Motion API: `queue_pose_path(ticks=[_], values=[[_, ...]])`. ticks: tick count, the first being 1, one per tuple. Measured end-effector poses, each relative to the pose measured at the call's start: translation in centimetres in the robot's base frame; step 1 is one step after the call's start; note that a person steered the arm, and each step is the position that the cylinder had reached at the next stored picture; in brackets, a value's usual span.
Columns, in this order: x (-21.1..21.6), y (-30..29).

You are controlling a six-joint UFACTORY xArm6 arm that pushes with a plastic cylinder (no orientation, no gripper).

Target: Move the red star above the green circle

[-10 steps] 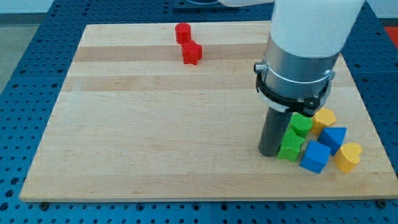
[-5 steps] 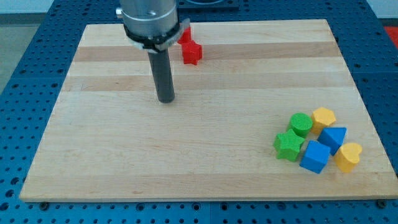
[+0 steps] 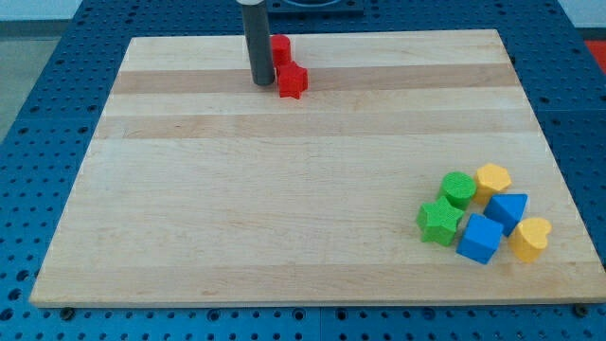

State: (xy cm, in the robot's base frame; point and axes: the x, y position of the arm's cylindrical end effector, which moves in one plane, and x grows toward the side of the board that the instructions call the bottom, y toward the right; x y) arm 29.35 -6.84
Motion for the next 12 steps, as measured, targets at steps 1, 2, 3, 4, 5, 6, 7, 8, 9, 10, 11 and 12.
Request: queue_pose_path(ticks=[1, 2, 3, 4, 5, 6, 7, 8, 9, 10, 11, 12], values=[[0.0, 2.6], [0.0, 5.2], [0.7, 7.6], [2.0, 9.5], [2.7, 11.8], [3.4, 14.1], [4.3, 16.0], [6.0, 17.3], [8.0, 18.3], [9.5, 19.0], [11.1, 19.8], [12.5, 20.8]])
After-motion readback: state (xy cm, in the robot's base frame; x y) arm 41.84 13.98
